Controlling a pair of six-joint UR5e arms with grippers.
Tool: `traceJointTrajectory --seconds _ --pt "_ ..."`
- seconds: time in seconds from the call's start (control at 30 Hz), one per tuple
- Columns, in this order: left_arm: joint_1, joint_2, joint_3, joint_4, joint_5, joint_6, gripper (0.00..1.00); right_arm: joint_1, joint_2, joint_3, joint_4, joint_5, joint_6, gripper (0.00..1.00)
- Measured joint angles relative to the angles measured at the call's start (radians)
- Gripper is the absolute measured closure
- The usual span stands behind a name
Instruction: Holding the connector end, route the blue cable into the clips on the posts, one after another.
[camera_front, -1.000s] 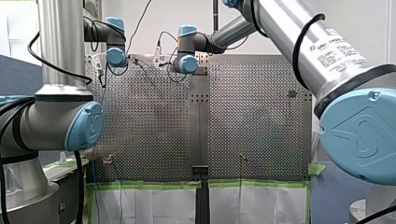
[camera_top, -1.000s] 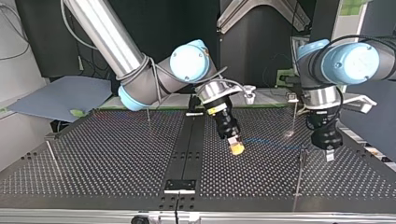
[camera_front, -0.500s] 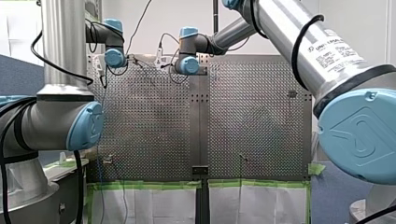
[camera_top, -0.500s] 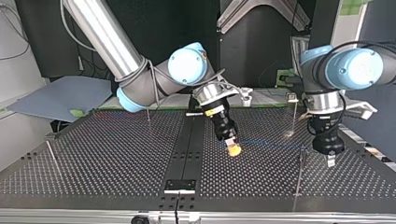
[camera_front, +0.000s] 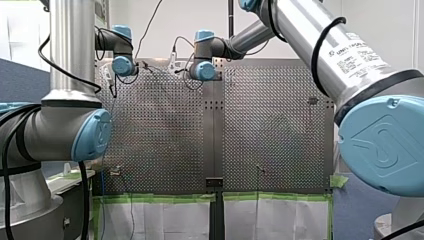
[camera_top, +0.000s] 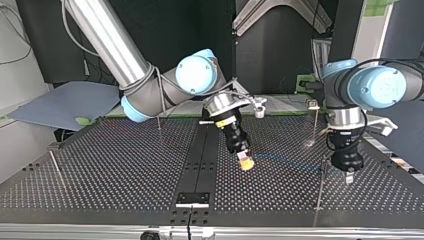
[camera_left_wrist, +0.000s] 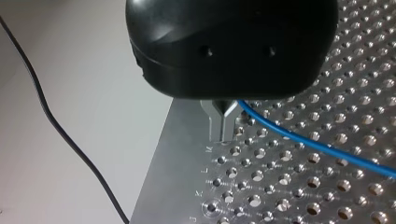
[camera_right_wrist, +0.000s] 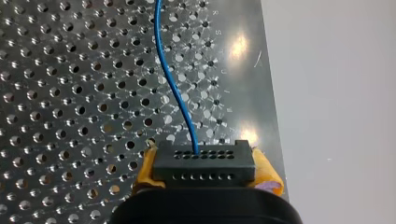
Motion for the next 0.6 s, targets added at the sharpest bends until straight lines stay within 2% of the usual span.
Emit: traceJointTrajectory --seconds 0.37,0.6 --pt "0.016 -0.010 0.009 0.021 0.023 -0.032 1.00 -0.029 0.006 -0.016 -0.004 -0.024 0.000 1.00" --pt "0.023 -0.026 0.027 0.031 0.037 -0.049 1.00 -0.038 0.026 -0.036 -0.002 -0.033 0.001 1.00"
